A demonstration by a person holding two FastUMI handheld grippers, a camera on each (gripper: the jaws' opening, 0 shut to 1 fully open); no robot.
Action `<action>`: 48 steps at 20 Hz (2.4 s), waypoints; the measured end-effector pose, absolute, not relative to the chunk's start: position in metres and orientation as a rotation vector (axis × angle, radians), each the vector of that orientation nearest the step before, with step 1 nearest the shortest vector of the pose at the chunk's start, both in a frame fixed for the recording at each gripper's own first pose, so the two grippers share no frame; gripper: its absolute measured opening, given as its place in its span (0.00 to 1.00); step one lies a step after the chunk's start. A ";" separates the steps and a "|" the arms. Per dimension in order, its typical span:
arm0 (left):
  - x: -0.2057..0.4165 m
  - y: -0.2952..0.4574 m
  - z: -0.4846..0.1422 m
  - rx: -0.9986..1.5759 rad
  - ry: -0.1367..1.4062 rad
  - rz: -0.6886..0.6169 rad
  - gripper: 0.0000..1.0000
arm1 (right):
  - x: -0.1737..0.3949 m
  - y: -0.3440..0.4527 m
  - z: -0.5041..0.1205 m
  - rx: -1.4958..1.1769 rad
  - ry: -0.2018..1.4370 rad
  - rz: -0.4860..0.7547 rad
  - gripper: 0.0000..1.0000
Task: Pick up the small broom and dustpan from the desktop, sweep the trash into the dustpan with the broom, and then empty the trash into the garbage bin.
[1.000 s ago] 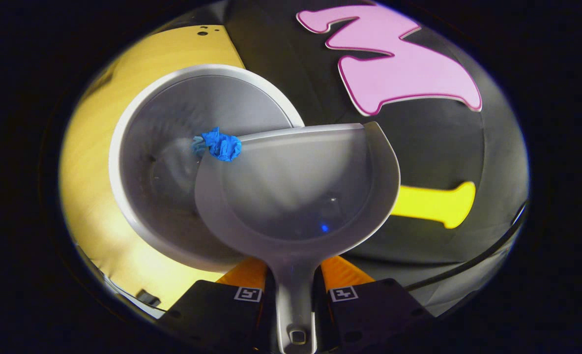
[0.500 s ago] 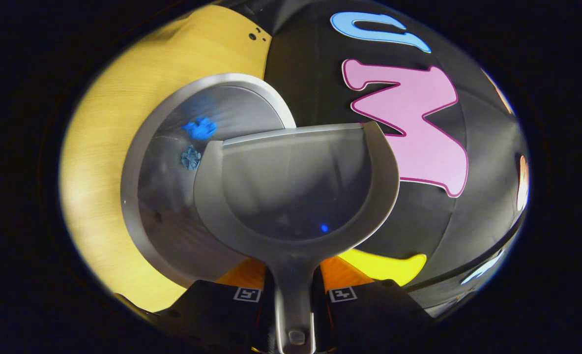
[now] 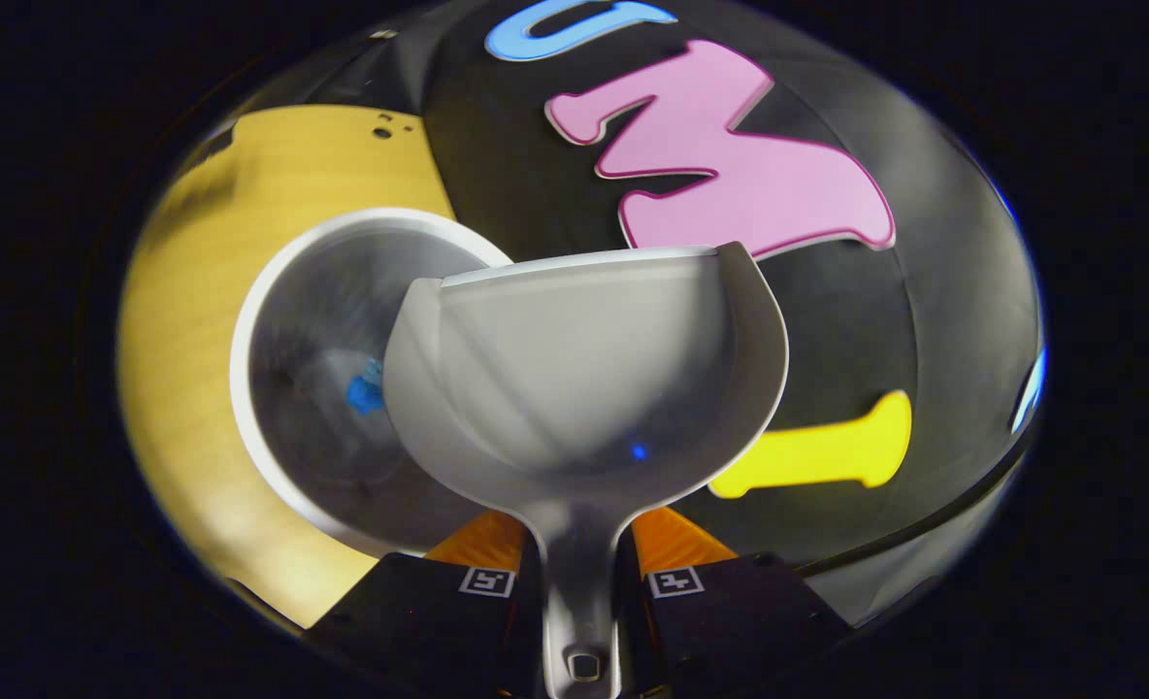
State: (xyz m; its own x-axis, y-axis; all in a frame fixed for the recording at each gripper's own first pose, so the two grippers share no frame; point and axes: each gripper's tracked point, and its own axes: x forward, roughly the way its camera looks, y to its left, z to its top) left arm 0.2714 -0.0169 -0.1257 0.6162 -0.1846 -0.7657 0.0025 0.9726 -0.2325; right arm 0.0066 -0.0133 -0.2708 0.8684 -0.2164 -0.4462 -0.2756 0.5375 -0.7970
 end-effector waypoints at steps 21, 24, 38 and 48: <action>0.340 0.086 -0.141 -0.081 0.885 -0.208 0.25 | -0.075 0.095 -0.234 0.038 0.567 -0.027 0.35; 0.344 0.098 -0.149 -0.039 0.876 -0.213 0.25 | -0.087 0.140 -0.246 0.125 0.613 0.039 0.35; 0.343 0.130 -0.188 -0.030 0.922 -0.144 0.25 | -0.131 0.291 -0.432 0.144 0.973 0.242 0.35; 0.335 0.130 -0.203 -0.031 1.003 -0.151 0.25 | -0.120 0.289 -0.522 0.124 1.139 0.154 0.35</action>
